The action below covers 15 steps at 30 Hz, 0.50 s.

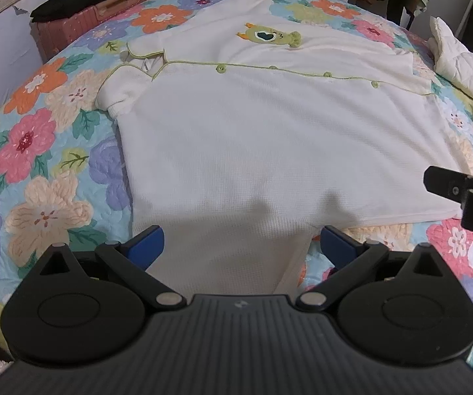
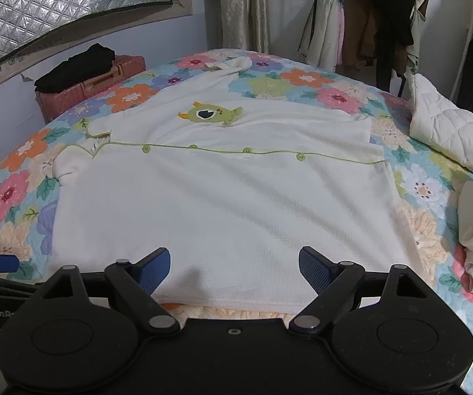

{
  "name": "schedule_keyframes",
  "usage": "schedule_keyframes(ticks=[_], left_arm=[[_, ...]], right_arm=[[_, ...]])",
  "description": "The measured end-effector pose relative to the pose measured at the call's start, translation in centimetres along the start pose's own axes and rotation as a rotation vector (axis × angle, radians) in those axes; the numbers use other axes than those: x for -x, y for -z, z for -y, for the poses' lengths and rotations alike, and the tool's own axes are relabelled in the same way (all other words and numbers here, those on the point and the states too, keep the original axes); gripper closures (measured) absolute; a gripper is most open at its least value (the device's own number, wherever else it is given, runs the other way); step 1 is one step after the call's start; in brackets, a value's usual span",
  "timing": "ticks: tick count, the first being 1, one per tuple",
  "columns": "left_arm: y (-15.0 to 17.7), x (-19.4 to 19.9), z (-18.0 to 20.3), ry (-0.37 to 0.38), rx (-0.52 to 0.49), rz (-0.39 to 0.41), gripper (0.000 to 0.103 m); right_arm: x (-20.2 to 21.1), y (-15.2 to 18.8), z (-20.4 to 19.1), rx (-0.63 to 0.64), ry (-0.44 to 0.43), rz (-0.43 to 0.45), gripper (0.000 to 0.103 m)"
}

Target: Fold clothes

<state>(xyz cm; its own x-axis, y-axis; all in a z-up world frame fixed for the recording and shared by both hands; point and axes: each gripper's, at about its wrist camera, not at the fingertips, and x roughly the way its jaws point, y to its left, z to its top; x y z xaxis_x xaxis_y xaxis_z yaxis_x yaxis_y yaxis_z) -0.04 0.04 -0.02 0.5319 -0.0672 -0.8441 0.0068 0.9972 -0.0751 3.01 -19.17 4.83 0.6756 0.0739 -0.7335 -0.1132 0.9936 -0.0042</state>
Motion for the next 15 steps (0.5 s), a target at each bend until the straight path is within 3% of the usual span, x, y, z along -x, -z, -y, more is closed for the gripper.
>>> schedule_keyframes(ticks=[15], left_arm=[[0.0,0.8,0.4,0.001,0.015,0.000,0.000]], right_arm=[[-0.2,0.0,0.1,-0.002,0.007,-0.016,0.015]])
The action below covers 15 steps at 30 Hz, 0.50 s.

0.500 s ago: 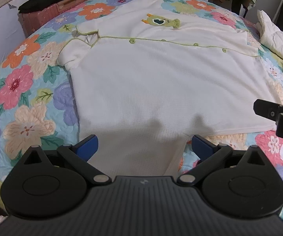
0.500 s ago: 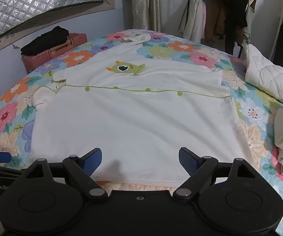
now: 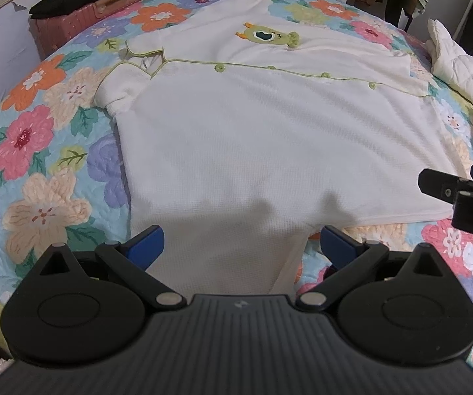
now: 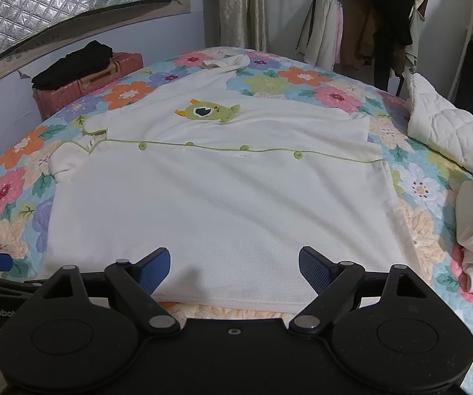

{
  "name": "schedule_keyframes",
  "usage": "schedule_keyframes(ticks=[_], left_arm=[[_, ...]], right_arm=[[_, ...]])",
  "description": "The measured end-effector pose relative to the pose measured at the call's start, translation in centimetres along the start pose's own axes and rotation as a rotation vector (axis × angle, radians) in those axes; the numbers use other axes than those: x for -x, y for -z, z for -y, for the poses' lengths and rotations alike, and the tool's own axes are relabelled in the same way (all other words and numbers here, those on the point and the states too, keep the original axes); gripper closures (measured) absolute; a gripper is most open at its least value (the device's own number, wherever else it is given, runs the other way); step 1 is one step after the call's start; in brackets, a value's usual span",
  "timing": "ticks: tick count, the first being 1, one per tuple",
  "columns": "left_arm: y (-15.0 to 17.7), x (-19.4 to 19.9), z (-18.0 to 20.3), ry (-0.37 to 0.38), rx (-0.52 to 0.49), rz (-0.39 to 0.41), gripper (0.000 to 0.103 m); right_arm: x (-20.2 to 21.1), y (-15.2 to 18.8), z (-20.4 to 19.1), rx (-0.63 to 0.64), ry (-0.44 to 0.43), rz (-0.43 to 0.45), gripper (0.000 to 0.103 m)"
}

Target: Fold clothes

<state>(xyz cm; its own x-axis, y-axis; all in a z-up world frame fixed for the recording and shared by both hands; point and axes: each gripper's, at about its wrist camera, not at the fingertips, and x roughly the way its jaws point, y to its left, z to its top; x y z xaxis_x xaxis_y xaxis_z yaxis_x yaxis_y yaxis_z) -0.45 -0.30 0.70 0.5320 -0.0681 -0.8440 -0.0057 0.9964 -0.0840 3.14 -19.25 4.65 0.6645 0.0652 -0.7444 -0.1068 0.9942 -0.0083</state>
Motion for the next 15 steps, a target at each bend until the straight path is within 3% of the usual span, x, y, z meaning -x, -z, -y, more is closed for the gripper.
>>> schedule_keyframes(ticks=[12,15], left_arm=[[-0.06,0.18,-0.30,0.018,0.001,0.017,0.000],[-0.14,0.62,-0.39,0.038,0.009,0.041,0.000]], right_arm=[[-0.24,0.10,-0.08,-0.006,0.000,-0.001,0.015],[-0.85,0.21,0.33,-0.034,-0.063,-0.018,0.015]])
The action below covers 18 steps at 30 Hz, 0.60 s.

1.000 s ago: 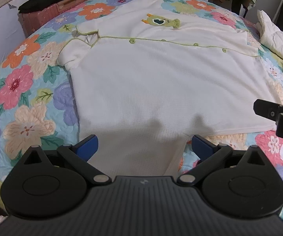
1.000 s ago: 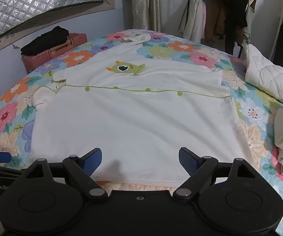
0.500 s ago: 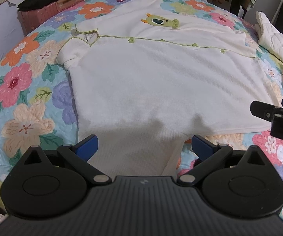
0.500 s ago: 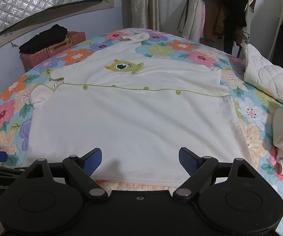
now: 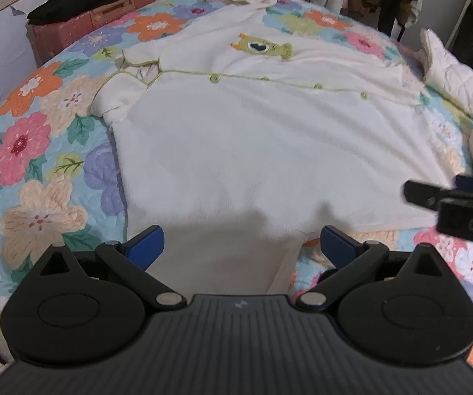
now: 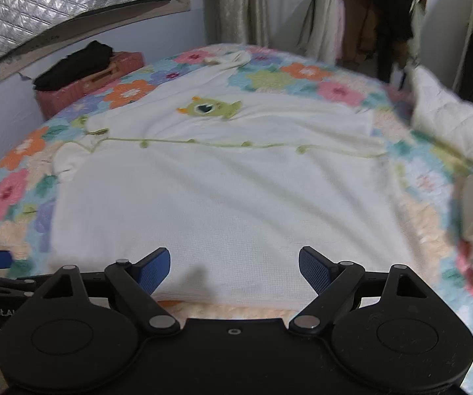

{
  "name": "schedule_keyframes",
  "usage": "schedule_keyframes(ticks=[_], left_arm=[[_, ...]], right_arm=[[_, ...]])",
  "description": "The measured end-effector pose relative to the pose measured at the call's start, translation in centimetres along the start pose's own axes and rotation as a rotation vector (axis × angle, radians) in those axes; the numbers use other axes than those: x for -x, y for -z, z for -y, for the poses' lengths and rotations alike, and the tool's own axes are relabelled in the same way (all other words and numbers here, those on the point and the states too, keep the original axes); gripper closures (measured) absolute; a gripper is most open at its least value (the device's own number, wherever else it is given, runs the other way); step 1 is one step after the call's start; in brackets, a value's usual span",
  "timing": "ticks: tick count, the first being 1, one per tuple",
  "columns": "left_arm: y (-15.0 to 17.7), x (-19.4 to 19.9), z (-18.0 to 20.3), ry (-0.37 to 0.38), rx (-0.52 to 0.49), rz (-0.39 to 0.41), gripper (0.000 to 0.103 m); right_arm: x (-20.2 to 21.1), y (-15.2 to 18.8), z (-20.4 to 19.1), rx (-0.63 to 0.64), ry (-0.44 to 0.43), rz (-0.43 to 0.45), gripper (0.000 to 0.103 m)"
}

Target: Fold clothes

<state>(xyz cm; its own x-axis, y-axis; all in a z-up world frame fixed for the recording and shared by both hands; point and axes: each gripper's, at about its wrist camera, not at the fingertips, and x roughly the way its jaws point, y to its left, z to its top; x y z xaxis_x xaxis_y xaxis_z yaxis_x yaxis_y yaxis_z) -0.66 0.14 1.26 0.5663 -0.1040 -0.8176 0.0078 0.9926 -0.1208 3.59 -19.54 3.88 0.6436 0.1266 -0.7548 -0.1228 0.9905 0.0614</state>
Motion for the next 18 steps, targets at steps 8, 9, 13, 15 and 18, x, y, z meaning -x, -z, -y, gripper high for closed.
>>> schedule_keyframes(ticks=[8,9,13,15,18], left_arm=[[-0.2,0.2,-0.5,-0.006,0.001,0.012,0.000],[-0.3,0.1,-0.5,-0.005,0.003,0.010,0.000],[-0.2,0.0,-0.6,0.012,-0.004,0.011,0.000],[-0.1,0.0,-0.8,0.016,-0.010,0.016,0.000],[-0.3,0.1,-1.3,0.006,-0.029,0.028,0.000]], right_arm=[[-0.9,0.2,-0.1,0.002,0.004,-0.016,0.015],[-0.8,0.3,-0.1,0.002,0.000,-0.014,0.015],[-1.0,0.1,0.0,0.013,0.003,-0.018,0.015],[-1.3,-0.2,0.1,0.021,0.005,-0.019,0.015],[-1.7,-0.7,-0.1,0.038,-0.017,-0.010,0.015]])
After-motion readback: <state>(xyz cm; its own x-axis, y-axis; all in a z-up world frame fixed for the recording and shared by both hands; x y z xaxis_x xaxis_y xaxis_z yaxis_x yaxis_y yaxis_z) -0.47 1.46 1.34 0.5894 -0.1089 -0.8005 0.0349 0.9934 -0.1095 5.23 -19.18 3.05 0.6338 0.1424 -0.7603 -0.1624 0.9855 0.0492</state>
